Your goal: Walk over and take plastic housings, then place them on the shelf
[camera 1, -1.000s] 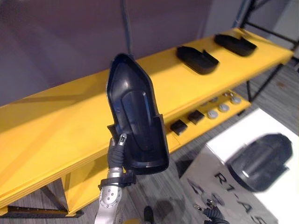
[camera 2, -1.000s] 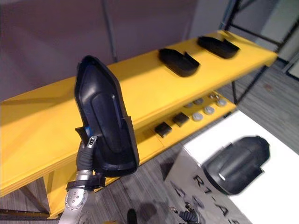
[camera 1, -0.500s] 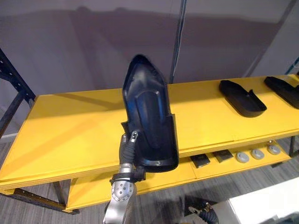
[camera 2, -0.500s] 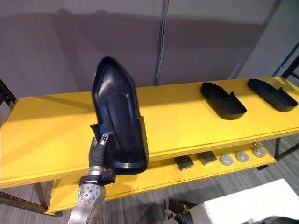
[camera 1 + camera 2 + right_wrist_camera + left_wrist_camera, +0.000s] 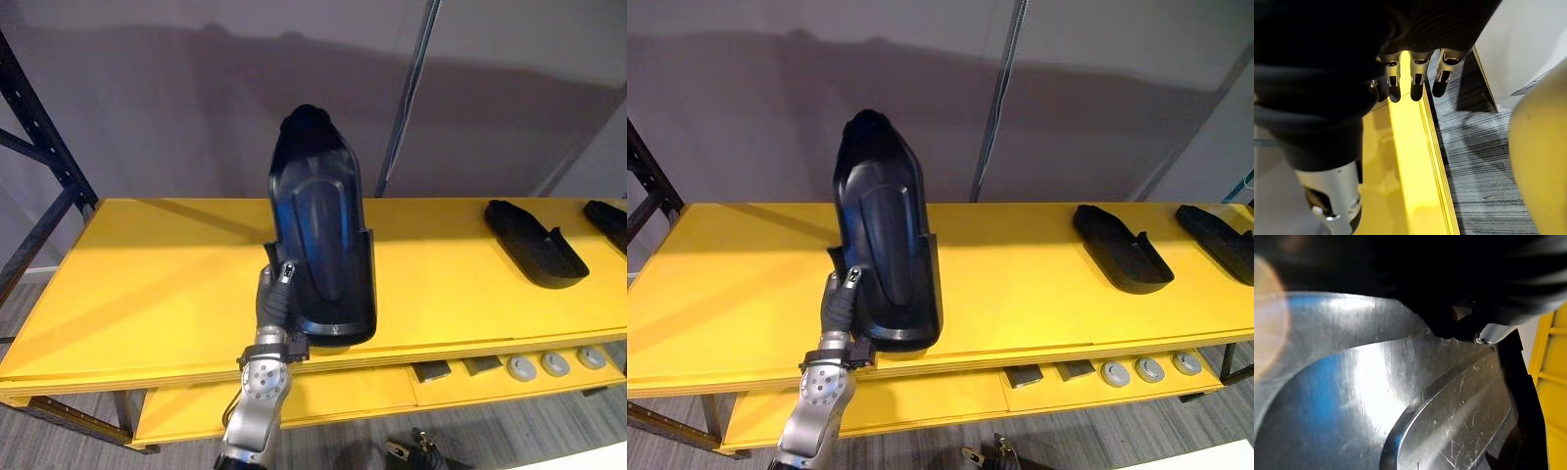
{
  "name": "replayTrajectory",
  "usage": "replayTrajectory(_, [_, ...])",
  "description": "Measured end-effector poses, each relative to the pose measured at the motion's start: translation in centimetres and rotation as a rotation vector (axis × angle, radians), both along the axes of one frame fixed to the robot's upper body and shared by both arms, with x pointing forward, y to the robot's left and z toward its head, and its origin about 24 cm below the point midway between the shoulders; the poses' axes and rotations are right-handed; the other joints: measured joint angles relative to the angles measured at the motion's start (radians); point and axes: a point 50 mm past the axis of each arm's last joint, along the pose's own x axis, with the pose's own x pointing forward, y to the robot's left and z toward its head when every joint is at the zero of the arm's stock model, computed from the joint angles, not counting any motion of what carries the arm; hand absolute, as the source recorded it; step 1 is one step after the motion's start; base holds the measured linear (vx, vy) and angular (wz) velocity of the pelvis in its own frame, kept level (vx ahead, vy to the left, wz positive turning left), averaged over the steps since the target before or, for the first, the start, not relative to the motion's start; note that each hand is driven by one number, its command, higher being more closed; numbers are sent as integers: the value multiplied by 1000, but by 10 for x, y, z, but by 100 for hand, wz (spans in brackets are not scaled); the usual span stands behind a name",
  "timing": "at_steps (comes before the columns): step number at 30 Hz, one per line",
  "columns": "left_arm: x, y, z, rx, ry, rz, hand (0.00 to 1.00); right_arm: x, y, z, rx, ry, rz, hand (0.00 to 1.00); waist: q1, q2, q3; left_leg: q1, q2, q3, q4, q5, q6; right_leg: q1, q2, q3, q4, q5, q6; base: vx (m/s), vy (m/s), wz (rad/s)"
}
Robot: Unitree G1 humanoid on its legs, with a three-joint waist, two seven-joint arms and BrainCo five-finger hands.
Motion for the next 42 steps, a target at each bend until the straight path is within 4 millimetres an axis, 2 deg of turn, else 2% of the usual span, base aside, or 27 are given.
replayTrajectory(6, [27, -6, -5, 18, 65, 29, 100, 3, -1, 0, -6, -2, 10, 0, -31, 0, -1, 11, 12, 3, -74, 48, 2, -26, 19, 12, -13, 12, -12, -112, -61, -9])
replayTrajectory(8, [39, -3, -12, 10, 116, 65, 100, 7, 0, -1, -7, 0, 20, 0, -51, 1, -2, 26, 21, 16, -135, 88, 3, -36, 33, 23, -34, 42, -15, -160, -74, -18])
replayTrajectory(12, [53, 4, -24, 11, 209, 116, 100, 13, 3, -1, -3, -6, 39, 0, -83, 2, -2, 24, 27, 33, -178, 127, 10, -41, 46, 38, -87, 95, -18, -149, -26, -14])
replayTrajectory(17, [66, 10, -29, 20, 268, 178, 100, 16, 3, 0, -4, -15, 44, 0, -106, 6, 2, 12, 28, 49, -217, 165, 11, -54, 55, 54, -136, 141, -17, -151, 1, -8])
replayTrajectory(19, [72, 14, -30, 30, 292, 194, 100, 20, 3, 1, -6, -25, 51, 0, -118, 10, 5, 9, 29, 56, -235, 177, 8, -66, 59, 60, -136, 145, -18, -90, -11, -12])
replayTrajectory(24, [84, 9, -28, 61, 322, 175, 100, 26, 3, 4, -9, -43, 63, 0, -148, 21, 17, 2, 33, 58, -249, 189, 7, -85, 64, 61, -133, 145, -19, -9, -2, 0])
replayTrajectory(28, [93, -2, -20, 60, 333, 145, 100, 29, 1, 6, -13, -63, 66, 0, -149, 31, 36, -5, 35, 63, -249, 187, 3, -102, 67, 68, -122, 140, -18, 40, 9, -5])
replayTrajectory(29, [95, -4, -18, 62, 332, 140, 0, 30, 1, 7, -13, -68, 67, 0, -149, 31, 43, -6, 35, 64, -249, 186, 3, -105, 67, 70, -115, 136, -18, 42, 14, -7])
replayTrajectory(36, [106, -30, -1, -4, 332, 84, 0, 35, 0, 11, -14, -93, 71, 0, -154, 32, 68, -4, 33, 85, -248, 180, -5, -143, 67, 97, -55, 103, -19, 18, 10, -9])
replayTrajectory(42, [108, -25, 0, -40, 338, 115, 0, 37, -1, 12, -16, -104, 73, 0, -156, 36, 75, -2, 32, 102, -248, 177, -9, -161, 68, 110, -27, 90, -19, -13, 20, -6])
